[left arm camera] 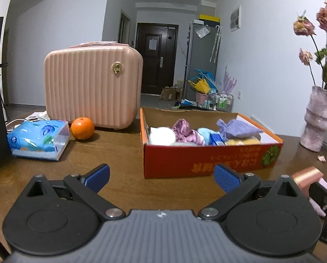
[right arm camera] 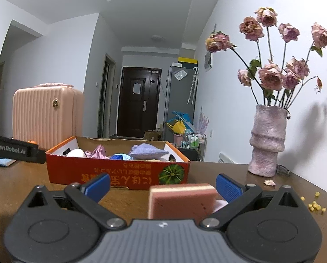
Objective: Organize soft objects
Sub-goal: 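Move both tools back toward the pink sponge block and lavender towel, then grasp the lavender towel roll with the right tool while the left tool approaches the pink sponge block, then close the left tool on the pink-and-cream sponge block and lift it, then carry the sponge block and lavender towel to the cardboard box with both tools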
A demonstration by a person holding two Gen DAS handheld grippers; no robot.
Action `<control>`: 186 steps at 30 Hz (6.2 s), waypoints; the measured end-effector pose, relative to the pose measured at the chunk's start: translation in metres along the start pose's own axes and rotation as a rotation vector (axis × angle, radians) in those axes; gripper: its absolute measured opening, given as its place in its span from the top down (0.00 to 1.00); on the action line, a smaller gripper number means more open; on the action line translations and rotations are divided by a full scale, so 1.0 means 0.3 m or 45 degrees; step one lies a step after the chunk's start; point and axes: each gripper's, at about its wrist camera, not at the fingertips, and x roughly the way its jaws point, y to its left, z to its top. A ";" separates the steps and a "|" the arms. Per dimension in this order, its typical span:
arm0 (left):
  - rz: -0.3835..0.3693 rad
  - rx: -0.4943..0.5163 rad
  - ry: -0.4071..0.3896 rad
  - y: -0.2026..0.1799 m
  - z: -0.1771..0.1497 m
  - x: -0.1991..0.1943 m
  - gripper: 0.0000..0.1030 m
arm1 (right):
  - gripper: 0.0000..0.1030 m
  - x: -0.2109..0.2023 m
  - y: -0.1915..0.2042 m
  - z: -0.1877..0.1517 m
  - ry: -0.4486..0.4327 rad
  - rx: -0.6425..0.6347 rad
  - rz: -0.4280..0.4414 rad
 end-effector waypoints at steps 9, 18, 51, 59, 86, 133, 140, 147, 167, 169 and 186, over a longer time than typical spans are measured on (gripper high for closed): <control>-0.058 0.051 0.040 -0.069 -0.055 -0.058 0.00 | 0.00 -0.077 -0.087 -0.026 0.036 0.017 -0.026; -0.110 0.077 0.090 -0.094 -0.080 -0.060 0.00 | 0.00 -0.054 -0.116 -0.034 0.106 0.039 -0.073; -0.187 0.054 0.254 -0.084 -0.103 0.011 0.00 | 0.58 0.246 -0.348 -0.101 0.498 0.158 -0.066; -0.185 0.051 0.236 -0.086 -0.099 0.003 0.00 | 0.64 0.186 -0.355 -0.067 0.350 0.141 -0.178; -0.417 0.322 0.227 -0.466 -0.111 0.131 0.00 | 0.64 0.152 -0.428 -0.029 0.258 0.258 -0.236; -0.491 0.302 0.158 -0.600 -0.025 0.295 0.69 | 0.64 0.210 -0.328 -0.022 0.169 0.231 -0.217; -0.441 0.195 0.113 -0.527 0.022 0.252 0.69 | 0.64 0.193 -0.277 -0.007 0.122 0.238 -0.232; -0.370 0.082 0.077 -0.435 0.068 0.235 0.69 | 0.64 0.189 -0.223 0.005 0.092 0.241 -0.201; -0.298 -0.026 -0.043 -0.321 0.170 0.236 0.69 | 0.64 0.260 -0.056 0.050 -0.013 0.150 -0.106; -0.289 -0.030 -0.050 -0.310 0.176 0.240 0.69 | 0.64 0.270 -0.039 0.055 -0.025 0.142 -0.096; -0.211 -0.070 -0.115 -0.206 0.249 0.323 0.69 | 0.63 0.419 0.062 0.110 -0.097 0.130 -0.020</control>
